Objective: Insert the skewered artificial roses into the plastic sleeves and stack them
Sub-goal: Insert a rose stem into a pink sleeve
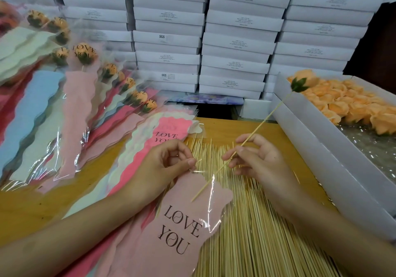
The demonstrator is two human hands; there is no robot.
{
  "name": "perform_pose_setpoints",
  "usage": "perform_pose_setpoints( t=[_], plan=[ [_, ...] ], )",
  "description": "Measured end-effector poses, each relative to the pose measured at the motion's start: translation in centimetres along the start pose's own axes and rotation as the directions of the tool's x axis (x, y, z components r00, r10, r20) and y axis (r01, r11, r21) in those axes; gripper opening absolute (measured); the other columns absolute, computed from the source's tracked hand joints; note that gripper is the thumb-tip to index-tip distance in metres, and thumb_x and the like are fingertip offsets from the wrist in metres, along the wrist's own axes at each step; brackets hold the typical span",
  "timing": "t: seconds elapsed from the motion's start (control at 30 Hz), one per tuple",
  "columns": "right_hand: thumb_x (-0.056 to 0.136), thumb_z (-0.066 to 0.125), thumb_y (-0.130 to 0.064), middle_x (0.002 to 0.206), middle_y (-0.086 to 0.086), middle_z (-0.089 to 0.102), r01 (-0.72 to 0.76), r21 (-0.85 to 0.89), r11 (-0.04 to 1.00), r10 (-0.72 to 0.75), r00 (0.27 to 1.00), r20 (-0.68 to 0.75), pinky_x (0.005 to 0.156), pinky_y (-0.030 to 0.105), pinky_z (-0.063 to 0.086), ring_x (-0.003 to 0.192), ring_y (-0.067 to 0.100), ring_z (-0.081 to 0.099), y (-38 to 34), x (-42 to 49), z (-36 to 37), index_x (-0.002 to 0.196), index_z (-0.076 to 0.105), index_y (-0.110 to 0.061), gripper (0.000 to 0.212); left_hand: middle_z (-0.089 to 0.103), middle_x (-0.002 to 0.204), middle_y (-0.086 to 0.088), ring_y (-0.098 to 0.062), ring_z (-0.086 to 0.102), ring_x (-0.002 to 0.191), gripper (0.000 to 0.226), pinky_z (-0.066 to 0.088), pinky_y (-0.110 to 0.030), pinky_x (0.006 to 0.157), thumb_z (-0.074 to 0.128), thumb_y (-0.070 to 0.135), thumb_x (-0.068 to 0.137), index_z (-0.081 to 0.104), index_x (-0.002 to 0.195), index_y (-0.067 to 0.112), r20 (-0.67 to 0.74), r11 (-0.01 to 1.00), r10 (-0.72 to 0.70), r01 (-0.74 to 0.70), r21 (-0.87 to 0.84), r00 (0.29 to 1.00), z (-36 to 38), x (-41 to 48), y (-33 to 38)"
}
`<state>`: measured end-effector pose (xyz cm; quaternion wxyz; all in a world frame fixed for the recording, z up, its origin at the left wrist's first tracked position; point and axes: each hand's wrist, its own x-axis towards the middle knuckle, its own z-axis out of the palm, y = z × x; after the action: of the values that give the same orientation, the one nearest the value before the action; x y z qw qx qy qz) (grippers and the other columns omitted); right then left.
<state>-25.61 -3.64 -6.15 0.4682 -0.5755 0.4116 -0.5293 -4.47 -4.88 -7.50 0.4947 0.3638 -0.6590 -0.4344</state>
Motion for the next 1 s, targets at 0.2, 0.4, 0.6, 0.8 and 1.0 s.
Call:
perform_pose_setpoints(
  t=[0.2, 0.4, 0.6, 0.8, 1.0],
  plan=[
    [0.097, 0.054, -0.01, 0.094, -0.002, 0.075, -0.104, -0.092, 0.99, 0.111, 0.991, 0.08, 0.08, 0.035, 0.055, 0.09, 0.014, 0.069, 0.3, -0.7, 0.7, 0.098, 0.063, -0.012, 0.01, 0.064, 0.066, -0.005, 0.004, 0.052, 0.046, 0.01, 0.036, -0.005, 0.044, 0.065, 0.0, 0.084, 0.056, 0.08, 0.003, -0.005, 0.998, 0.015, -0.015, -0.056, 1.0, -0.1, -0.1, 0.1],
    [0.096, 0.056, -0.009, 0.099, -0.002, 0.075, -0.152, -0.05, 0.987, 0.157, 0.98, 0.122, 0.073, 0.024, 0.055, 0.079, 0.008, 0.07, 0.5, -0.9, 0.9, 0.09, 0.066, -0.013, 0.012, 0.061, 0.064, -0.015, 0.0, 0.046, 0.039, 0.016, 0.034, -0.008, 0.04, 0.068, 0.013, 0.077, 0.055, 0.079, 0.004, -0.032, 0.998, -0.012, 0.01, -0.065, 0.999, -0.1, -0.3, 0.4],
    [0.093, 0.059, -0.008, 0.099, 0.001, 0.075, -0.117, -0.007, 0.993, 0.118, 0.992, 0.054, 0.07, 0.027, 0.056, 0.082, 0.015, 0.07, 0.8, -0.3, 0.4, 0.094, 0.066, -0.015, 0.01, 0.066, 0.091, -0.021, -0.017, 0.067, 0.079, 0.038, 0.051, -0.021, 0.069, 0.074, 0.033, 0.079, 0.062, 0.103, 0.005, 0.054, 0.966, -0.192, 0.198, -0.168, 0.98, -0.8, -0.4, 0.2],
    [0.092, 0.061, -0.008, 0.098, -0.001, 0.075, -0.07, 0.054, 0.996, 0.072, 0.996, -0.044, 0.066, 0.024, 0.057, 0.076, 0.009, 0.069, 0.6, 0.5, -0.5, 0.111, 0.062, -0.022, 0.024, 0.074, 0.088, -0.007, -0.018, 0.072, 0.077, 0.035, 0.057, -0.025, 0.068, 0.077, 0.028, 0.081, 0.067, 0.108, 0.009, 0.349, 0.918, -0.286, 0.36, -0.168, 0.892, -1.0, -0.9, 0.4],
    [0.089, 0.065, -0.019, 0.103, -0.007, 0.073, 0.006, -0.072, 0.997, -0.006, 1.0, -0.004, 0.074, 0.026, 0.057, 0.087, 0.012, 0.072, 0.5, 0.8, -0.7, 0.124, 0.057, -0.036, 0.039, 0.074, 0.096, -0.012, -0.024, 0.07, 0.083, 0.017, 0.057, -0.032, 0.074, 0.076, 0.014, 0.083, 0.071, 0.1, 0.013, 0.435, 0.937, -0.296, 0.348, -0.044, 0.85, -0.8, -1.1, 1.1]
  ],
)
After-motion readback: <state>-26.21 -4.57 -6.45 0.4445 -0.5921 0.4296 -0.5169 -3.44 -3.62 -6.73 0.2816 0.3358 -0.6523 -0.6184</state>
